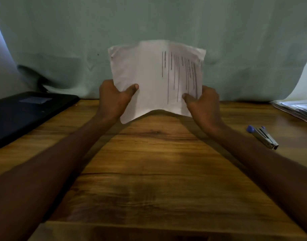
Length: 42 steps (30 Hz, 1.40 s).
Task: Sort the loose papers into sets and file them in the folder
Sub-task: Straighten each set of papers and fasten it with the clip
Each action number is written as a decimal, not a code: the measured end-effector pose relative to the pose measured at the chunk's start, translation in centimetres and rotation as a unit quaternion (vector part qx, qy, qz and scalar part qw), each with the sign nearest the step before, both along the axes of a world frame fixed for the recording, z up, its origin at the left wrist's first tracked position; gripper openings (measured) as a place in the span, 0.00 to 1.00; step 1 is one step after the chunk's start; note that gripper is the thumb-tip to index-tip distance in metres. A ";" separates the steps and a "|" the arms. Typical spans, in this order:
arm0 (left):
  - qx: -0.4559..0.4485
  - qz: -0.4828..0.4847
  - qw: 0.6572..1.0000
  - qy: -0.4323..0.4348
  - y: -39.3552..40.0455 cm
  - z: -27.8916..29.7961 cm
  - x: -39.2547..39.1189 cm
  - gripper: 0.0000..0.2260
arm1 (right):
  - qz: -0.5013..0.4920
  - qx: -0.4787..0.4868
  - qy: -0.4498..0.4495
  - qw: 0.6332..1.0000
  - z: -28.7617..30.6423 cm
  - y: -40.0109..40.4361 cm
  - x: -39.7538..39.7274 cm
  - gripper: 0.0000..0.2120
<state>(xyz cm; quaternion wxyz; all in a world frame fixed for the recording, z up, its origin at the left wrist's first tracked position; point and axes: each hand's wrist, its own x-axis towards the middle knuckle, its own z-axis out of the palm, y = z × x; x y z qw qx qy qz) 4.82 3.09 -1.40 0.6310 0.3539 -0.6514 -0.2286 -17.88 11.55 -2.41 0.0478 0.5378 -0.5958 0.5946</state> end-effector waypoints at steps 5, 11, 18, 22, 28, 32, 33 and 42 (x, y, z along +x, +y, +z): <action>-0.008 0.028 0.997 -0.076 -0.3 -0.6 -0.3 0.22 | 0.002 0.070 0.058 0.996 -0.9 -0.5 0.0 0.21; 0.018 0.026 0.998 -0.060 -0.7 -0.4 -0.3 0.24 | 0.019 0.077 0.032 0.996 -0.6 -0.8 -0.4 0.23; 0.107 -0.048 0.993 -0.019 -1.4 -1.6 -0.4 0.25 | 0.051 0.134 -0.079 0.986 -0.8 -1.0 -2.0 0.26; 0.174 -0.148 0.973 0.046 -2.0 -1.5 0.7 0.20 | 0.133 0.128 -0.200 0.962 -0.4 -0.8 -3.4 0.17; 0.281 -0.259 0.924 -0.024 -2.8 -0.6 3.3 0.21 | 0.197 0.278 -0.223 0.913 0.8 -0.3 -6.6 0.21; 0.237 -0.162 0.950 0.120 -4.4 1.3 5.9 0.18 | 0.229 0.372 -0.155 0.886 0.9 0.1 -7.7 0.21; 0.235 -0.138 0.958 0.091 -4.6 1.6 6.6 0.21 | 0.241 0.394 -0.125 0.878 1.0 0.2 -7.7 0.20; 0.336 -0.367 0.857 -0.136 0.1 -0.2 0.7 0.24 | 0.280 0.481 0.007 0.830 2.1 1.4 -4.9 0.18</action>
